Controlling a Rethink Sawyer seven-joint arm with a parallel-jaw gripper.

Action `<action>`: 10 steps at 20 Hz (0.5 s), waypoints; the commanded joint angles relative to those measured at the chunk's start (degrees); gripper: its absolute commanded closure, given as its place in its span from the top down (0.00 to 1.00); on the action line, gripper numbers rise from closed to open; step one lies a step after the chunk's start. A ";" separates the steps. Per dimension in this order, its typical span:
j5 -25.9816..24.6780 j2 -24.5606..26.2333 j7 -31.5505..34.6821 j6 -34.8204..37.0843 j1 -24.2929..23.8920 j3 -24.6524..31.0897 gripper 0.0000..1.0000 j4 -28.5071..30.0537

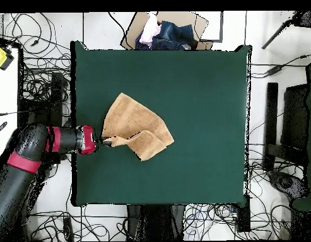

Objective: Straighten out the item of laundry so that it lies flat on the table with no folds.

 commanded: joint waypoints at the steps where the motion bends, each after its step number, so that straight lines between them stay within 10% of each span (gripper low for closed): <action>1: -1.61 7.52 26.71 6.41 -0.96 -12.00 0.00 -14.41; 10: 0.12 6.13 32.38 8.32 -0.59 -8.15 0.00 -13.65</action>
